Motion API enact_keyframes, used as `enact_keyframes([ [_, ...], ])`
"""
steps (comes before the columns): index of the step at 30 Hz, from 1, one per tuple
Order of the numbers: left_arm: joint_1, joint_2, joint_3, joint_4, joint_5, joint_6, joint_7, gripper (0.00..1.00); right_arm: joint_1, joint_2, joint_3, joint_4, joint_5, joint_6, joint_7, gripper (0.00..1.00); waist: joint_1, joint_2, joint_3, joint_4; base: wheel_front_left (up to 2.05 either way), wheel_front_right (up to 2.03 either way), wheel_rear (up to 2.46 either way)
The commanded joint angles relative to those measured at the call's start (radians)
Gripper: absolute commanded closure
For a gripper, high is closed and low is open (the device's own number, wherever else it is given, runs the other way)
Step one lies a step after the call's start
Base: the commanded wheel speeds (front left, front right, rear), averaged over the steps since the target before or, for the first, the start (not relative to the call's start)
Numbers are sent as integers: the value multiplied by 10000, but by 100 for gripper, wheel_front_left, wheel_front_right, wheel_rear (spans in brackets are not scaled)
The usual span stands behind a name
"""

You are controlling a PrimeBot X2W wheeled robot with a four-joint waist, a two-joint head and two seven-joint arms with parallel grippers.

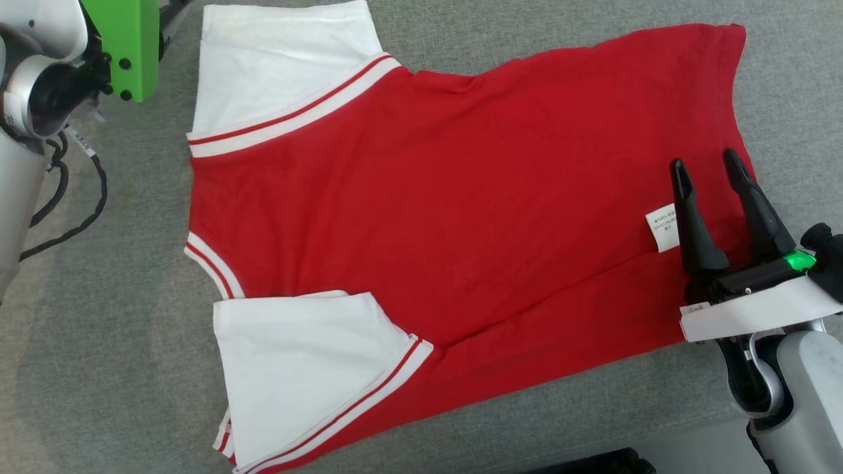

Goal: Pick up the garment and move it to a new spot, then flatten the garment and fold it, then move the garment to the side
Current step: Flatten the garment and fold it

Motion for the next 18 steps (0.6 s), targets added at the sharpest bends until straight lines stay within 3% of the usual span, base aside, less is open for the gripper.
enact_keyframes([
  [1,-192,-3,-54,157,-67,-70,137,0,-121,78,-24,-11,45,-19,-30,0,-1,0,305,-319,0,0,0],
  [16,-161,12,-448,441,-425,-293,569,0,-74,158,-185,69,-34,-19,-30,0,-1,0,395,-346,0,0,0],
  [17,-132,23,-485,415,-451,-312,618,6,-70,150,-196,81,-44,-19,-30,0,-1,0,381,-334,0,0,0],
  [18,-104,31,-499,384,-489,-325,632,26,-68,147,-201,89,-42,-19,-30,0,-1,0,368,-326,0,0,0],
])
